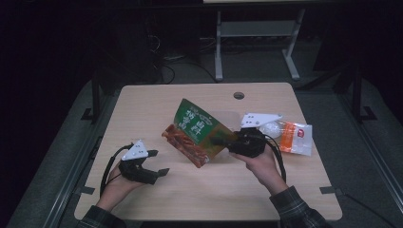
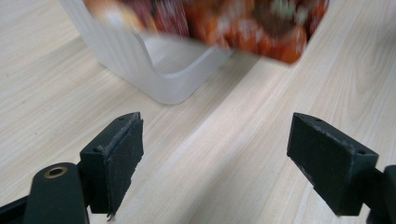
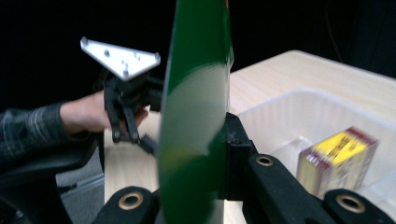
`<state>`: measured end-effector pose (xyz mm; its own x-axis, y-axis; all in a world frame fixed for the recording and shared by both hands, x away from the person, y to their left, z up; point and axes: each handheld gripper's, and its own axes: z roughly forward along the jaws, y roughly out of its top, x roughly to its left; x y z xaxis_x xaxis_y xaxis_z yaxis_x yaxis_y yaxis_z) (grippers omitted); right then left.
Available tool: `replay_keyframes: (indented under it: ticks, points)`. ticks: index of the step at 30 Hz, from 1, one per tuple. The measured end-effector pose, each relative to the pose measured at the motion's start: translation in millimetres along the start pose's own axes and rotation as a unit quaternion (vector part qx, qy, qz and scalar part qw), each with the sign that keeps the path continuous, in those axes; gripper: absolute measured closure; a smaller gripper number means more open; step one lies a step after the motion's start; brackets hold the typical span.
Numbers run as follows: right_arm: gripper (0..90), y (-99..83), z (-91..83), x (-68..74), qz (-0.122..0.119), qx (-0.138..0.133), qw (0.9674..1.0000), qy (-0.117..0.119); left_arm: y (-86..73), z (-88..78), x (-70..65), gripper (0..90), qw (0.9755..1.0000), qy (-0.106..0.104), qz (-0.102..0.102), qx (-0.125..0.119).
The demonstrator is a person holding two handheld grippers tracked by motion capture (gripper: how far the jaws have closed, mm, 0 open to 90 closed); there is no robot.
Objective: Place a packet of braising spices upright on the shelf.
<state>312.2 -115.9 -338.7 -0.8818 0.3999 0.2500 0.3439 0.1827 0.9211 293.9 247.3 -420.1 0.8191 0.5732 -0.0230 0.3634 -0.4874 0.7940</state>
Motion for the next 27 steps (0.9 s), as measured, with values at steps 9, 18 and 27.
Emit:
replay_keyframes:
  ticks: [9,18,27]
  points:
    - [89.6,24.3,-1.2,-7.5,0.006,-0.023,0.9987,-0.044,-2.7,4.8,2.7,16.0,1.0000,-0.002,0.003,0.007]
    - [89.6,29.3,15.6,-18.8,0.020,-0.020,0.9953,-0.093,-4.5,5.9,4.0,15.6,1.0000,-0.002,0.001,0.006]
    - [89.5,25.5,19.9,-23.2,0.027,-0.015,0.9919,-0.123,-4.8,7.2,4.0,15.1,0.9999,-0.005,0.001,0.010]
